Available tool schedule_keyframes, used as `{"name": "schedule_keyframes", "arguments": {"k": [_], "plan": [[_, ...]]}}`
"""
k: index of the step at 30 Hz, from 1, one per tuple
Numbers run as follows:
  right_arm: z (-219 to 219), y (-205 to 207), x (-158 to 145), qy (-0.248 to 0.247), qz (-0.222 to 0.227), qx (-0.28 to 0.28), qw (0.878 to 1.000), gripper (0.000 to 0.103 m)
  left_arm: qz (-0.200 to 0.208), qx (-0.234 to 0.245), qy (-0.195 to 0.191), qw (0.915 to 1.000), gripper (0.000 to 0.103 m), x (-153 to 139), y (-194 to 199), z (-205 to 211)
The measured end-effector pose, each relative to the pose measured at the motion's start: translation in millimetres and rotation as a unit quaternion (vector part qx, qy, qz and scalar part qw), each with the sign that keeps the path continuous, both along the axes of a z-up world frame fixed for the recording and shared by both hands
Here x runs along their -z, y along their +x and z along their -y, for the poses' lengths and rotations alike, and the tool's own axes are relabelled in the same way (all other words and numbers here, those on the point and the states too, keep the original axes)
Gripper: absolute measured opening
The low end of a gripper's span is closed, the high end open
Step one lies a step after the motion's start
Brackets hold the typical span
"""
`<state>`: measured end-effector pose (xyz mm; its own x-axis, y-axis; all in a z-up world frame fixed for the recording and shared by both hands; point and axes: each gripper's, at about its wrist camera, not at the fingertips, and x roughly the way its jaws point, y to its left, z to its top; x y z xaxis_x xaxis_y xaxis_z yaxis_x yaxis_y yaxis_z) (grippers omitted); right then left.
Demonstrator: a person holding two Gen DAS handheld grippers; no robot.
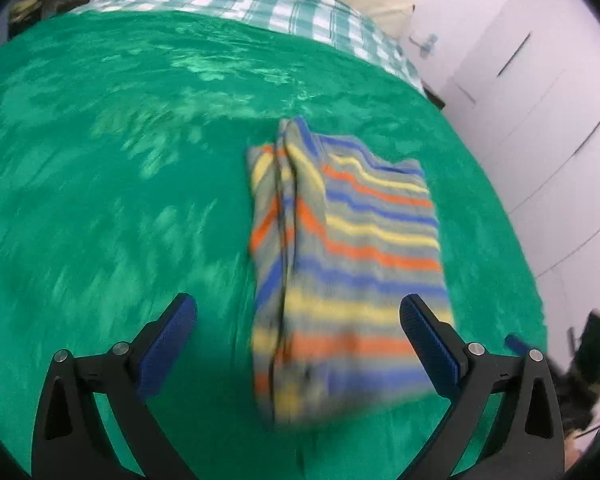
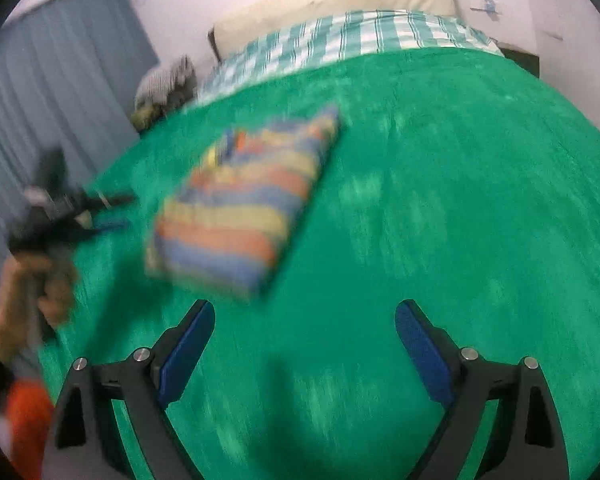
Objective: Fold small clothes
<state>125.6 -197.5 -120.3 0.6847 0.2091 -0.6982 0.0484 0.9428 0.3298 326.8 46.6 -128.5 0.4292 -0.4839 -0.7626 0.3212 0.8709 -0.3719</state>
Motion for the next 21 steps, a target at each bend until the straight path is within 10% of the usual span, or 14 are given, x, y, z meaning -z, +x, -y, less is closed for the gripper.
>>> {"name": "schedule_keyframes", "arguments": {"k": [7,9,10,11,13,17,21], "plan": [[9,124,33,0.122,-0.026,-0.014,0.992,0.091,-0.03,-0.005,0.063,0.9975,0.097,43,51,23],[10,147,58,0.158,-0.058,-0.009,0.986,0.09,-0.021,0.012,0.056,0.9982,0.067,47,46,22],[8,152,62,0.164,-0.049,-0.007,0.985,0.089,-0.031,0.03,0.035,0.9984,0.027,50,46,23],[3,156,61,0.171,-0.032,-0.018,0.985,0.076,-0.045,0.034,0.019,0.9982,0.021,53,46,22],[-11,170,69,0.172,-0.068,-0.043,0.982,0.034,-0.045,0.019,0.005,0.9988,0.018,54,47,20],[-42,174,46,0.043,-0.066,-0.057,0.995,0.025,-0.023,0.001,-0.023,0.9995,0.016,36,39,11],[-53,165,-3,0.029,0.001,-0.07,0.997,0.024,0.03,0.01,-0.028,0.9991,0.016,-12,31,5]]}}
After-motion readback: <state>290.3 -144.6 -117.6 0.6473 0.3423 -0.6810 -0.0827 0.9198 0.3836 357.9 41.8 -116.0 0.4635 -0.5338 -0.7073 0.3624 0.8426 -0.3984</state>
